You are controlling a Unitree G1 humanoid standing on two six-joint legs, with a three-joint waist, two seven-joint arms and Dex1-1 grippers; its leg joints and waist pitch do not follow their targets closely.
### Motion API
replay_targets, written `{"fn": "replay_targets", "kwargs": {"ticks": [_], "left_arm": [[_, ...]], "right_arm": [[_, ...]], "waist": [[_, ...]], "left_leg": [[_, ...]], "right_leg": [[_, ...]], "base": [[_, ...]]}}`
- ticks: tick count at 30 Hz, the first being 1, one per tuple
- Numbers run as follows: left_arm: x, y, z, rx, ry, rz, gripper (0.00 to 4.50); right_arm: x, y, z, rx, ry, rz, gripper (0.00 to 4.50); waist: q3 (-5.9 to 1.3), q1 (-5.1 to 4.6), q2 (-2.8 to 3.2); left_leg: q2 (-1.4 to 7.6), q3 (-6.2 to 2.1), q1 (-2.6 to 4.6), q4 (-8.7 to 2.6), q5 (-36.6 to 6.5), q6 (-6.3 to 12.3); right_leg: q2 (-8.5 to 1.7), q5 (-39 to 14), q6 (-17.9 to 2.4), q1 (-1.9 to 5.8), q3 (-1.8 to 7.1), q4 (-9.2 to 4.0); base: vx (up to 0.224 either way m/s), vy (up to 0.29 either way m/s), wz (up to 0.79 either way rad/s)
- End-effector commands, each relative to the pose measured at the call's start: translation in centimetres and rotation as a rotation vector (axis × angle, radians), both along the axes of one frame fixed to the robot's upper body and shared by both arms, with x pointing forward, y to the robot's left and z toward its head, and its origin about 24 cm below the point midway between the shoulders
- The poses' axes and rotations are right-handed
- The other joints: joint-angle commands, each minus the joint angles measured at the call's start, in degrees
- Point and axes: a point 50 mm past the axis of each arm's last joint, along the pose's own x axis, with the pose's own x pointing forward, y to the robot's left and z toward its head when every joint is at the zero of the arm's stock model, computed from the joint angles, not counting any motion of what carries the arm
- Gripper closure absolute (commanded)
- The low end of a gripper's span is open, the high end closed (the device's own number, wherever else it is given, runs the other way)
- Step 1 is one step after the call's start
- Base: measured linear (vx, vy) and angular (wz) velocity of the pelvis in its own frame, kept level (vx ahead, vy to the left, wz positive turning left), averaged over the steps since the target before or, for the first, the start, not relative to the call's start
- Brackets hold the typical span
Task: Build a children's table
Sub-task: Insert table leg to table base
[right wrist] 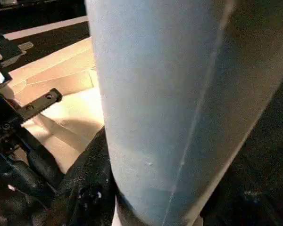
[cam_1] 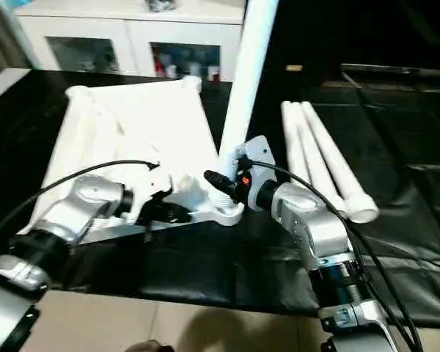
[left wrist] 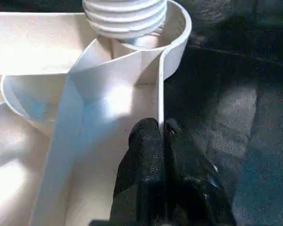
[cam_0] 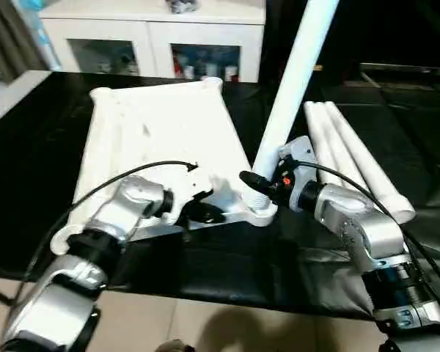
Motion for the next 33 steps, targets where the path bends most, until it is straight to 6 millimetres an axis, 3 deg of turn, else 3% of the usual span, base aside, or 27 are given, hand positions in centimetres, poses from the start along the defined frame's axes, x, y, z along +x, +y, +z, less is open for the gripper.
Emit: {"fn": "replay_targets", "kwargs": {"ticks": [1,6,7,28,29,33], "left_arm": [[-0.17,0.67,-0.39,0.039,0.006,0.015,3.95],[-0.24,1.08,-0.44,0.036,0.014,0.026,3.81],[-0.28,1.14,-0.47,0.034,0.018,0.026,3.79],[-0.09,0.68,-0.44,0.009,0.017,0.015,3.79],[-0.09,0.68,-0.44,0.009,0.017,0.015,4.15],[0.07,0.61,-0.49,0.007,0.016,0.024,4.36]], "right_arm": [[0.19,0.15,0.85,0.013,-0.038,0.013,2.59],[-0.06,0.0,0.66,0.031,-0.029,0.017,2.59],[-0.18,0.01,0.55,0.029,-0.027,0.021,2.59],[-0.6,0.09,0.3,0.019,-0.026,0.064,2.59],[-0.6,0.09,0.3,0.019,-0.026,0.064,2.59],[-0.6,-0.13,0.12,0.006,0.0,0.061,2.59]], "waist": [[-4.48,0.1,-0.89],[-4.47,0.29,-0.78],[-4.45,0.36,-0.54],[-4.58,0.31,-0.41],[-4.58,0.32,-0.38],[-4.58,0.29,-0.36]], "left_leg": [[4.47,-1.75,1.35,-4.08,-5.9,1.63],[4.47,-1.73,1.46,-4.09,-6.0,1.48],[4.49,-1.73,1.55,-4.09,-6.4,1.28],[4.43,-1.81,1.46,-4.04,-6.6,1.17],[4.43,-1.8,1.47,-4.02,-6.5,1.18],[4.46,-1.84,1.48,-4.04,-6.6,1.18]], "right_leg": [[-5.96,-3.4,-14.5,2.54,3.03,-3.71],[-5.92,-2.9,-14.6,2.44,3.05,-3.71],[-5.93,-3.2,-14.7,2.34,3.07,-3.74],[-5.89,-1.4,-15.2,2.62,3.03,-3.64],[-5.9,-1.4,-15.3,2.61,3.03,-3.66],[-5.85,-1.1,-15.4,2.65,3.02,-3.63]], "base": [[0.0,0.0,0.0],[0.0,0.0,0.0],[0.0,0.0,0.0],[0.0,0.0,0.0],[0.0,0.0,0.0],[0.0,0.0,0.0]]}}
